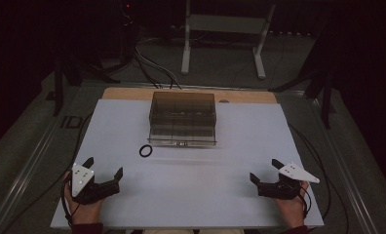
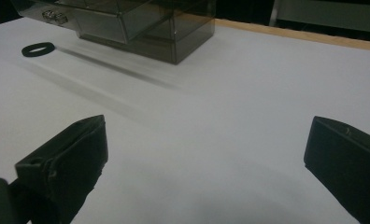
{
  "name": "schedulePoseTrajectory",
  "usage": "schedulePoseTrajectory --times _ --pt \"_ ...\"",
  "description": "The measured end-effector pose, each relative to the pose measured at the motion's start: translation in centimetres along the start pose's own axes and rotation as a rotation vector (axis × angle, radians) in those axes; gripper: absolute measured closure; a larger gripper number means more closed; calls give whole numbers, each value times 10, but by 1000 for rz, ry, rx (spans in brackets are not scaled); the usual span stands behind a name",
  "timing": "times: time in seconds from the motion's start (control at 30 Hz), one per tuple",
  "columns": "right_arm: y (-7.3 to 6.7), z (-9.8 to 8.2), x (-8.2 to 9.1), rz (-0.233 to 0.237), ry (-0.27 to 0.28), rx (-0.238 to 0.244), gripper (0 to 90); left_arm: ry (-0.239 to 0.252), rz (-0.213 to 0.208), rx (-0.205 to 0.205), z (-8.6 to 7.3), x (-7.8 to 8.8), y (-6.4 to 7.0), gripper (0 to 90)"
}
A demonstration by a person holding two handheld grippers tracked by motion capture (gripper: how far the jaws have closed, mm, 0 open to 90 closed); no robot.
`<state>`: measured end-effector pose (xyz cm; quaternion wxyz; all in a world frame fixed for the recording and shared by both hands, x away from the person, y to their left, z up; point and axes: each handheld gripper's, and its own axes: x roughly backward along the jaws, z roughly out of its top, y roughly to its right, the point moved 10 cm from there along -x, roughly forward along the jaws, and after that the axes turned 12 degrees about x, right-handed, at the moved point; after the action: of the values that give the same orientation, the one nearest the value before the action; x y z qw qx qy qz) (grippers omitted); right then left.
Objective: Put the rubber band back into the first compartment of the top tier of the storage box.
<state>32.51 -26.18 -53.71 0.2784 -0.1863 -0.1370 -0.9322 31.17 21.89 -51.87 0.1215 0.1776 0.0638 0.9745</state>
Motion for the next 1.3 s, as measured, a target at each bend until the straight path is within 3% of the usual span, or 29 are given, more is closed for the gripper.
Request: schedulePoseTrajectory --times 0.3,0.47,0.67,0.9,0.93,1.1,1.3 --pt "1 0 1 -22 6 -7 0 -10 7 -2 1 0 2 5" --pt "0 1 1 -31 11 3 0 -10 15 -1 9 5 6 5" --pt "-1 1 0 -42 4 14 0 -50 16 -16 14 4 9 5" --pt "0 0 0 -42 -1 -2 0 -72 6 -4 20 2 8 5" --pt "-1 0 1 -46 -1 -1 0 -89 -12 -11 23 0 11 5" --pt "-1 0 1 -50 -4 10 0 -125 -28 -24 25 -8 15 5" --pt "0 0 1 -52 -2 10 0 -133 -27 -33 28 -15 17 5"
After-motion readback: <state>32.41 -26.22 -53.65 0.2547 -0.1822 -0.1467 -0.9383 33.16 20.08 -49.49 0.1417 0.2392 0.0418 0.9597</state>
